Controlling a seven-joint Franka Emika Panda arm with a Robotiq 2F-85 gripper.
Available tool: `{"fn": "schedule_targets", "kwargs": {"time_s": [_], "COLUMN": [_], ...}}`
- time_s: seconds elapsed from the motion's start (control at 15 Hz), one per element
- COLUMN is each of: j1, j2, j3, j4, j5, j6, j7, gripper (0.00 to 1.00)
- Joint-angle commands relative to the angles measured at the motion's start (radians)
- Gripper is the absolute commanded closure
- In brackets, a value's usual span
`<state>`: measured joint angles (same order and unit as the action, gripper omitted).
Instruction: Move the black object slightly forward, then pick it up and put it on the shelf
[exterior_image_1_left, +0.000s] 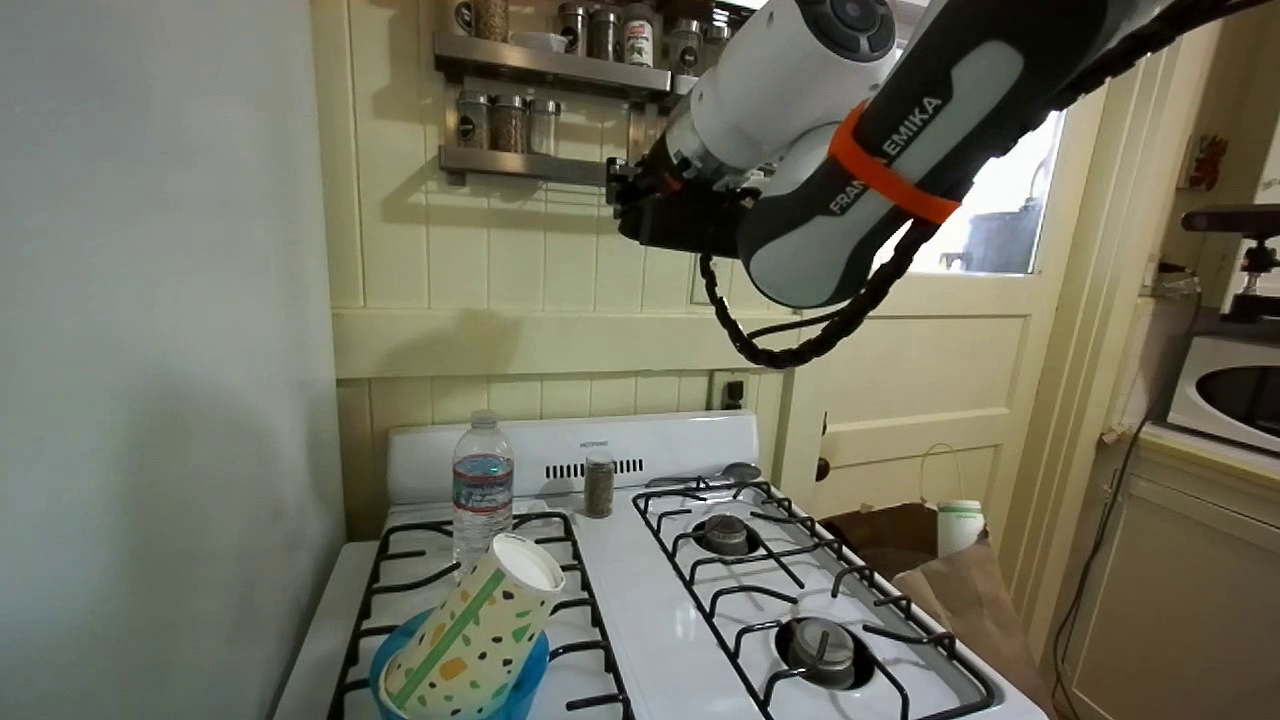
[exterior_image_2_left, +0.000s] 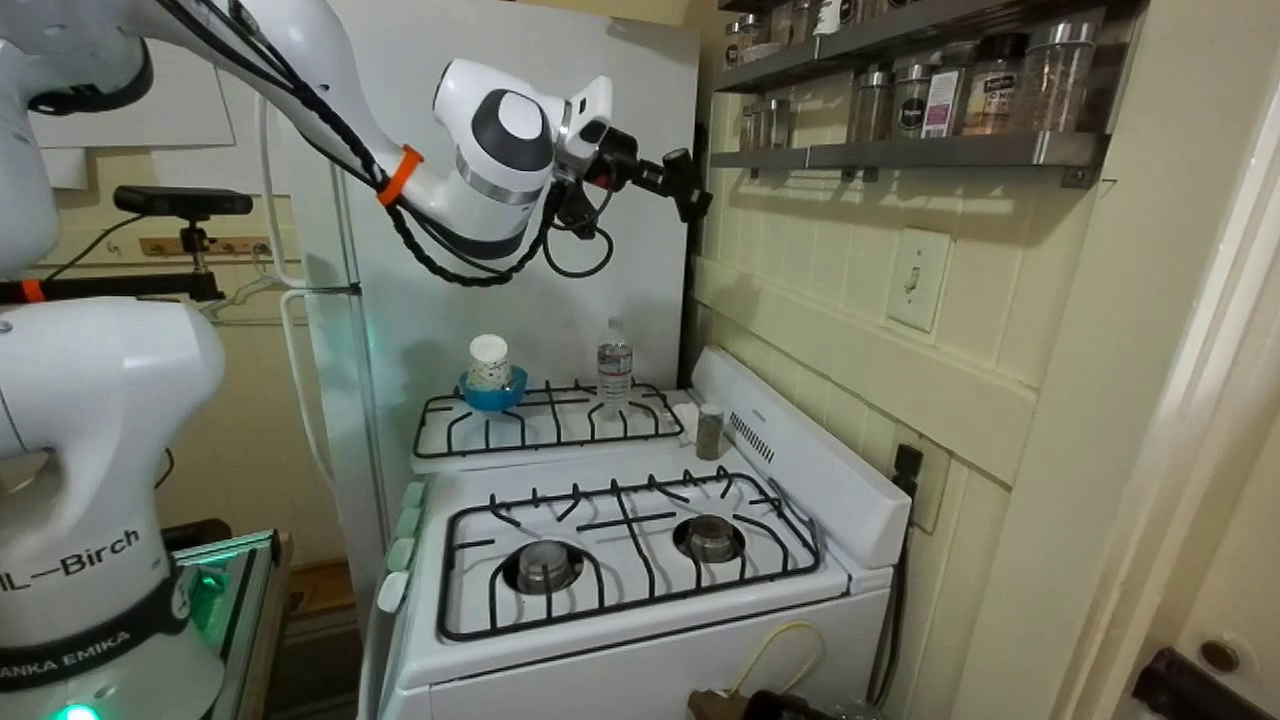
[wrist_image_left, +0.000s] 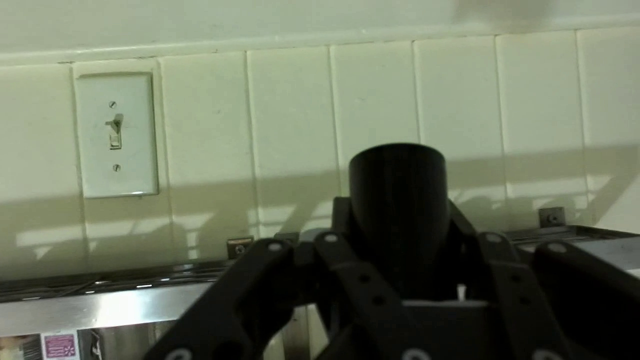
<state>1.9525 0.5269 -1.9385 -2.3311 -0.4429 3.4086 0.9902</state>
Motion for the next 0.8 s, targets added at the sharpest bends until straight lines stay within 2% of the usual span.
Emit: {"fn": "schedule_targets", "kwargs": {"time_s": [0.0, 0.07, 0.2, 0.4, 0.73], "j1": [0.029, -0.011, -0.054, -0.123, -0.282], "j2": [-0.025, 0.02, 0.045, 0.068, 0.096], "j3": [0.027, 0.047, 0.079, 0.139, 0.289], "j4": [-0.03, -0.009, 0.038, 0.098, 0.23], "j5": [0.194, 0.248, 0.41, 0.59, 0.819], "j6": [-0.013, 0.014, 0.041, 0.087, 0.117], "j7": [-0.159, -0.153, -0.252, -0.377, -0.529], "gripper": [0.81, 0.81, 0.81, 0.81, 0.81]}}
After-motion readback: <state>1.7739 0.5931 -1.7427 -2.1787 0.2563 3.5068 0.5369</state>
